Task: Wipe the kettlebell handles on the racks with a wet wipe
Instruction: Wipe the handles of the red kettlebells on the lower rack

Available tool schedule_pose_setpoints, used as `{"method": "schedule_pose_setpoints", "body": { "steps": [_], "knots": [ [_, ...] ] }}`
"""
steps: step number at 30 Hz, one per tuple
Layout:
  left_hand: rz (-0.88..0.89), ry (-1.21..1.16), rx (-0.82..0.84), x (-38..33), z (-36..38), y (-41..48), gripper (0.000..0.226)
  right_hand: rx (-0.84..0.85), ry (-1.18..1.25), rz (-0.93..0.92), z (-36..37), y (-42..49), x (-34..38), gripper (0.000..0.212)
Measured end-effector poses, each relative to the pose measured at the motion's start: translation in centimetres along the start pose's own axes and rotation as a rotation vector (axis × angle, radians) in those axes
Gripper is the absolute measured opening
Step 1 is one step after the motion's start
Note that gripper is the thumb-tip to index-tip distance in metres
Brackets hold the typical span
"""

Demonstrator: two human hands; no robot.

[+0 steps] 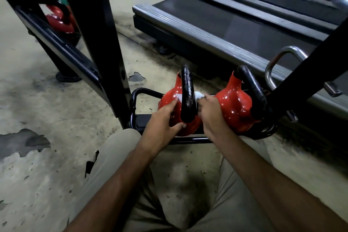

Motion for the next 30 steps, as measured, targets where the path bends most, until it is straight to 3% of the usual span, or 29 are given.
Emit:
{"method": "schedule_pose_setpoints", "body": {
  "steps": [2,5,7,9,12,15,19,23,27,30],
  "knots": [
    [0.134,0.094,-0.022,-1.7,0.3,-0.3,0.091,0.114,0.117,0.159,0.7,2.1,1.0,0.027],
    [0.283,0.205,-0.003,-4.0,0.7,-0.1,0.078,0.165,0.335,0.391,1.7,4.6,2.6,0.037],
    [0.308,0.244,0.011,-4.6,0.7,0.1,0.071,0.049,0.402,0.435,2.0,5.6,3.5,0.035],
    [0.304,0.283,0.025,-4.8,0.5,0.2,0.072,-0.079,0.345,0.354,2.1,5.7,3.3,0.028],
    [0.278,0.303,0.037,-4.8,0.4,-0.1,0.076,-0.256,-0.194,-0.067,0.4,5.6,3.5,0.009],
    [0.264,0.332,0.040,-4.8,0.5,-0.3,0.073,-0.190,-0.660,-0.361,0.9,7.0,6.8,0.016],
    [0.206,0.365,0.042,-5.3,0.3,0.4,0.067,0.132,-1.170,-0.374,3.5,11.3,9.9,0.027],
    [0.178,0.370,0.053,-5.7,0.1,0.6,0.068,0.503,-1.762,-0.566,6.6,11.1,10.2,0.025],
    [0.188,0.339,0.057,-5.4,-0.1,0.7,0.077,0.677,-1.941,-0.663,7.0,8.7,8.8,0.027],
    [0.218,0.255,0.060,-4.8,-0.1,0.5,0.076,0.491,-1.735,-0.784,5.4,6.5,8.1,0.035]
  ]
}}
Point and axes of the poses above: each hand's wrist, its own y-axis towards the middle knuckle, its own z-axis out of the palm, x = y × z, the point moved 7 cm from there along y, towards the middle knuckle, and after that the axes turned 10 degrees about -y, right-handed, at the moved point
